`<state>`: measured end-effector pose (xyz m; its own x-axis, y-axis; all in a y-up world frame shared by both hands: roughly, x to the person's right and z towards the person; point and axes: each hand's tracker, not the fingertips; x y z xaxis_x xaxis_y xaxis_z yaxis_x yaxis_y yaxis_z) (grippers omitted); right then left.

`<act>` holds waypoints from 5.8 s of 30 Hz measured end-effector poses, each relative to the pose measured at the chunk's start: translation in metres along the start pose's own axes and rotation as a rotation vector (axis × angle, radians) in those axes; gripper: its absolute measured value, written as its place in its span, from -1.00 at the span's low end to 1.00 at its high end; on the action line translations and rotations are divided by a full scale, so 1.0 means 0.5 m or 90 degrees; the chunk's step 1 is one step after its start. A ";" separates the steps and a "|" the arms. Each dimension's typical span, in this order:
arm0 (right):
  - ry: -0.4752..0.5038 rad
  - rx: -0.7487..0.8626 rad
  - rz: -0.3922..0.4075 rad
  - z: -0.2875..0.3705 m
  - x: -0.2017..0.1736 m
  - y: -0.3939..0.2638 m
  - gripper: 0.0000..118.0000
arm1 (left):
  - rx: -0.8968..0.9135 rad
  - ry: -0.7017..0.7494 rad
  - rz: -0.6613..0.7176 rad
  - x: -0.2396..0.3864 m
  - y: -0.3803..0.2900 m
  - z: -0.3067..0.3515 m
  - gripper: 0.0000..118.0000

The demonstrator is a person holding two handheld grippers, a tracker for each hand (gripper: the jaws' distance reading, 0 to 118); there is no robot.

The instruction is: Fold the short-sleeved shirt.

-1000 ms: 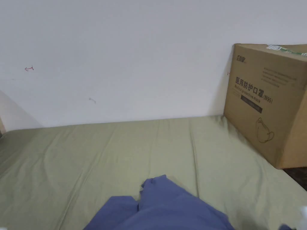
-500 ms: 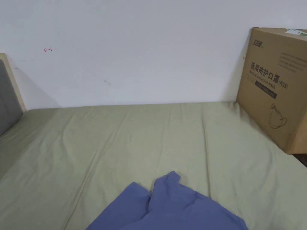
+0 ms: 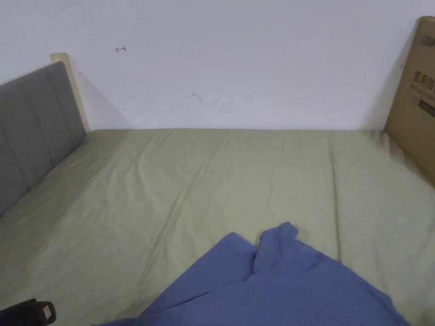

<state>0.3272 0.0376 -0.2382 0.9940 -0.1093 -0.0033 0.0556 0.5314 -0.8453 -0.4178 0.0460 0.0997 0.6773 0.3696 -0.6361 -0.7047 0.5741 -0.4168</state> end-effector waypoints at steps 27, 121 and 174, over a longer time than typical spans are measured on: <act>0.421 0.137 0.032 0.141 -0.309 -0.012 -1.00 | -0.186 0.063 -0.045 0.025 -0.020 -0.234 0.73; 0.146 0.498 0.171 0.230 -0.529 0.915 -1.00 | 0.311 -0.129 -0.195 0.735 0.763 -0.119 -0.98; 0.250 0.298 0.070 0.193 -0.166 -0.099 0.63 | 0.308 -0.098 -0.267 0.294 -0.113 0.140 0.87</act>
<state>0.2512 0.1015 -0.1443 0.8927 -0.2861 -0.3482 0.0788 0.8598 -0.5045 -0.2633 0.1191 0.0752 0.9215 0.1234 -0.3681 -0.2249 0.9426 -0.2469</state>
